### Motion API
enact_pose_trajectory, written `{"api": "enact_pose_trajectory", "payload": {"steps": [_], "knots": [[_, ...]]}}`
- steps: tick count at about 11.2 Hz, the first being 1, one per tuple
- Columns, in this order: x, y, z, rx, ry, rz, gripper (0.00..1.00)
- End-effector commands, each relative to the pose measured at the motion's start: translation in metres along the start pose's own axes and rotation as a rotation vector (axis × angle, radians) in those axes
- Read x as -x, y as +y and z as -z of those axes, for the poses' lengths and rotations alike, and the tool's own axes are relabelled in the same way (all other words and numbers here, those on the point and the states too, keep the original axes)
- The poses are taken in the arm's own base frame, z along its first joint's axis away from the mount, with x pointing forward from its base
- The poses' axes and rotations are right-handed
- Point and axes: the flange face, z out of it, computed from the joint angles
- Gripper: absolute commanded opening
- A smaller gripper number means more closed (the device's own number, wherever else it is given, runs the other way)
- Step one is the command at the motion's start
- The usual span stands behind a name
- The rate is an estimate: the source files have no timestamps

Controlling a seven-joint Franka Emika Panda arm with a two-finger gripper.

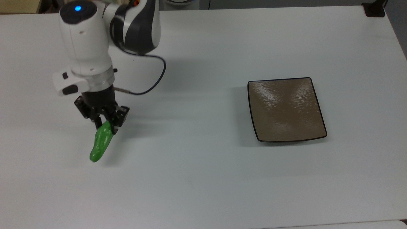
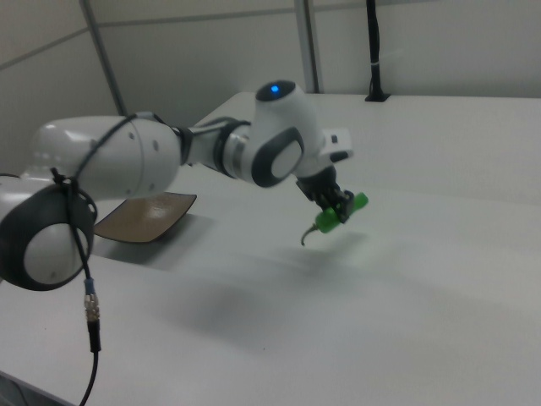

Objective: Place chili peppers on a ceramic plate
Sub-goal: 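Lift the chili pepper and carry it over the brown plate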

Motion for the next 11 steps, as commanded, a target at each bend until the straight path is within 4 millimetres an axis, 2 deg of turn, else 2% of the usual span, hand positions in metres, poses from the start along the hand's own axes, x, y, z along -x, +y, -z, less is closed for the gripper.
{"api": "enact_pose_trajectory", "payload": {"steps": [1,4,6,7,9,11], "knots": [[0.010,-0.058,0.076,-0.049,-0.041,0.054,0.24],[0.028,-0.117,0.131,-0.133,-0.093,0.112,0.24],[0.044,-0.172,0.154,-0.181,-0.100,0.187,0.24],[0.053,-0.200,0.157,-0.199,-0.107,0.209,0.24],[0.071,-0.245,0.160,-0.226,-0.118,0.220,0.25],[0.094,-0.291,0.151,-0.252,-0.146,0.280,0.25]]}}
